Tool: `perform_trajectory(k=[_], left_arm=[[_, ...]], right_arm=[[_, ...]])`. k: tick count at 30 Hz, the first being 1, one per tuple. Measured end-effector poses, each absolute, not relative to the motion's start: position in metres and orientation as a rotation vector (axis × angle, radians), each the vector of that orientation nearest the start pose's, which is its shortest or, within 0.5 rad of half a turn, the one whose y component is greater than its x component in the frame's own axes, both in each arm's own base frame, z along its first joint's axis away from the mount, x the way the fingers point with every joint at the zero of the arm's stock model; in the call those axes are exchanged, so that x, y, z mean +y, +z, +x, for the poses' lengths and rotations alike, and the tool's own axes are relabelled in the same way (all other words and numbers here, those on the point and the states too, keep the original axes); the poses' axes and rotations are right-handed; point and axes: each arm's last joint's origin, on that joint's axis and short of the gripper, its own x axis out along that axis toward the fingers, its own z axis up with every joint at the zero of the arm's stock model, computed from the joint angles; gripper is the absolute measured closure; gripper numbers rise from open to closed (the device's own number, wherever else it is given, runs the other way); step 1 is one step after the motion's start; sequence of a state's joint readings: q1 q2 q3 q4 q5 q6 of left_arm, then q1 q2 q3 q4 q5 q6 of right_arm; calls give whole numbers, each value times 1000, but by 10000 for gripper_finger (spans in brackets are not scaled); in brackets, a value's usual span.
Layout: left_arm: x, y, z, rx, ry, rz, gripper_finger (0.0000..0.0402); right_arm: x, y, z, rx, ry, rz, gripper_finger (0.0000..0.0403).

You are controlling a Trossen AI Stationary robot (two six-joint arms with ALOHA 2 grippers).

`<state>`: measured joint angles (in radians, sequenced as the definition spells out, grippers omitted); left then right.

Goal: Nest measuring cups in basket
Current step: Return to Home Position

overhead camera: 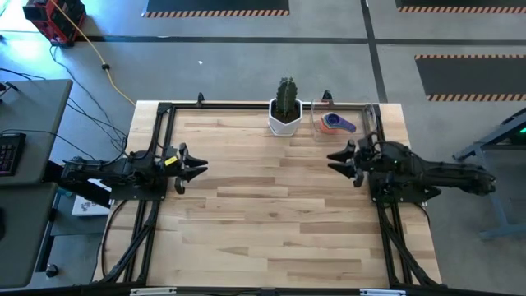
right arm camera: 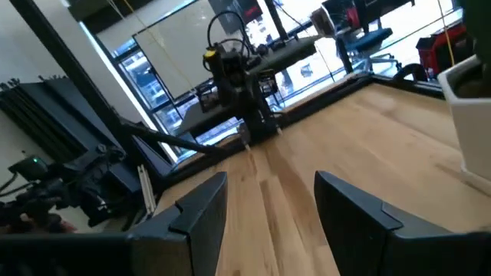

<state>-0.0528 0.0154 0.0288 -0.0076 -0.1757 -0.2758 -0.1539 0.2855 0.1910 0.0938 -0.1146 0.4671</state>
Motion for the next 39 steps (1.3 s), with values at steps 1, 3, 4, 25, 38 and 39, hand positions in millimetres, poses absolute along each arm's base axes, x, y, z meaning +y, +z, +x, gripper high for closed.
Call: perform_trajectory(k=[1, 3, 4, 25, 38, 39], left_arm=[[0, 171, 97, -22, 122, -268, 298], [0, 171, 97, -23, 129, -252, 298], [0, 171, 97, -24, 135, -249, 298], [3, 173, 96, -49, 244, -242, 298], [6, 174, 95, -55, 342, -156, 298], [7, 174, 95, -56, 363, -147, 298]], right_arm=[[-14, 210, 113, -8, -37, 467, 215], [-14, 203, 113, -11, -27, 467, 215], [-14, 200, 114, -8, -27, 467, 215], [5, 166, 115, 123, 99, 476, 215], [10, 161, 113, 100, 87, 431, 215], [10, 161, 113, 102, 87, 433, 215]])
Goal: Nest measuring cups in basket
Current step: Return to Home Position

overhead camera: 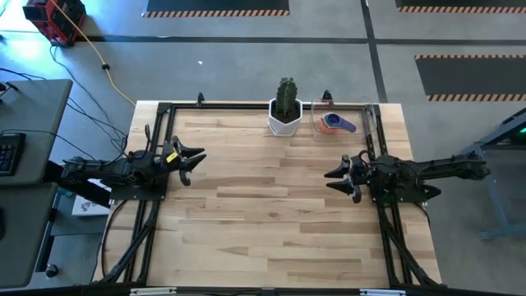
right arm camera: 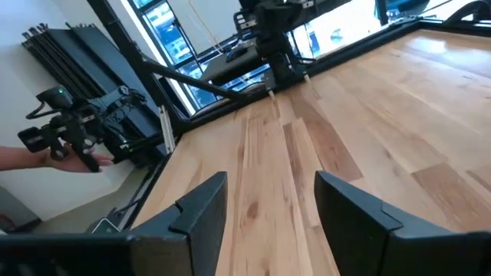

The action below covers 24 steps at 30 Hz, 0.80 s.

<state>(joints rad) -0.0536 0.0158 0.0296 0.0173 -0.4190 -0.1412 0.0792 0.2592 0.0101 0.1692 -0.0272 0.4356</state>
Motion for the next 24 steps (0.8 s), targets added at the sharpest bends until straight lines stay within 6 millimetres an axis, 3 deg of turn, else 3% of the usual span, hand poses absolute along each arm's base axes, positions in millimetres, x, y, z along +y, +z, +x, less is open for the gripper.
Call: perform_trajectory(k=[24], left_arm=[[8, 174, 94, -48, 402, -83, 298]], right_arm=[[10, 157, 113, 140, 90, 358, 215]])
